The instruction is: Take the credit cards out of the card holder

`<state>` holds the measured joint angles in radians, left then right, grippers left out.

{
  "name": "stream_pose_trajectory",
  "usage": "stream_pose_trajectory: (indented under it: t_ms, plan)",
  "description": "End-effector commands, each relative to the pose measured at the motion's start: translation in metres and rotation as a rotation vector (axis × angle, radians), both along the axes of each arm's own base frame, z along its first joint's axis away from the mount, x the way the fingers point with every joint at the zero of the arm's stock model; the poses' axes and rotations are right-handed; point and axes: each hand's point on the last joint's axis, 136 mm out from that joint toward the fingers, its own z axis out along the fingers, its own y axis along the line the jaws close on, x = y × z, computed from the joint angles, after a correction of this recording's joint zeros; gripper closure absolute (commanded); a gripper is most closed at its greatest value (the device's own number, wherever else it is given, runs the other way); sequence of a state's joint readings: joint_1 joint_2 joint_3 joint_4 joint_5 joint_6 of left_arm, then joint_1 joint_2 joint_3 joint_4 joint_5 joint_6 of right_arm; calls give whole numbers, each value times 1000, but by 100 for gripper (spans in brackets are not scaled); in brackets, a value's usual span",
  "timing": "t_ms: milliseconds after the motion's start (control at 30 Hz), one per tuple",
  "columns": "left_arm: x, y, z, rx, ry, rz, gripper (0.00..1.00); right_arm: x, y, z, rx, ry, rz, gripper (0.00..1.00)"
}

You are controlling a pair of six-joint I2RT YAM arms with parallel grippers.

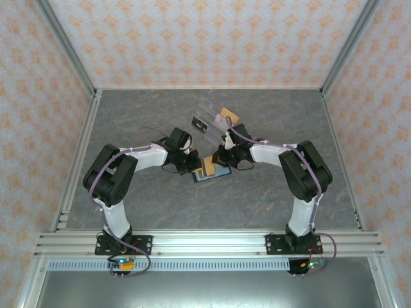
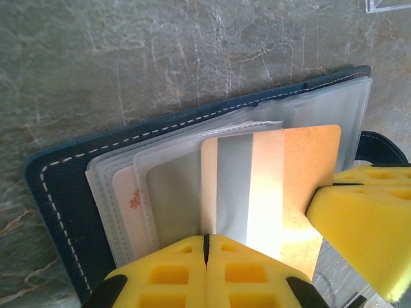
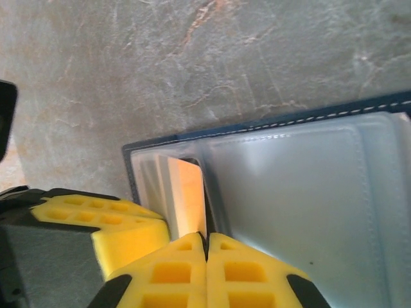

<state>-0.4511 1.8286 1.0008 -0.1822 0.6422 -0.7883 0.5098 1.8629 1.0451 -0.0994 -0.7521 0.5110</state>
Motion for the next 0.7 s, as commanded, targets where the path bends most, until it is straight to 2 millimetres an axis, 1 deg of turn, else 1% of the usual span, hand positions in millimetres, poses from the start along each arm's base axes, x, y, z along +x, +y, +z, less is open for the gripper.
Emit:
stream_pose_trajectory:
  t_ms: [0, 100, 167, 267, 333, 433, 500, 600, 667]
  plan:
    - [-6, 15, -16, 94, 19, 37, 92, -2, -11, 8, -72, -74, 4, 100]
    - [-3, 16, -5, 96, -3, 41, 86, -1, -17, 20, -67, -123, -6, 100]
    - [-1, 17, 1, 95, -17, 43, 84, 1, -22, 28, -52, -142, -16, 100]
    - [3, 18, 15, 90, -53, 58, 82, 1, -22, 44, -21, -186, -11, 100]
    - [7, 18, 30, 76, -91, 65, 77, 0, -17, 59, 29, -216, 4, 100]
    - [15, 15, 59, 32, -158, 76, 67, 2, -11, 81, 96, -252, 9, 100]
    - [21, 11, 83, -21, -213, 78, 58, 3, -6, 98, 145, -282, 19, 100]
    - [28, 9, 113, -115, -278, 92, 44, 8, -1, 122, 242, -300, 24, 100]
    - [34, 11, 132, -184, -319, 120, 38, 15, -1, 140, 328, -296, 14, 100]
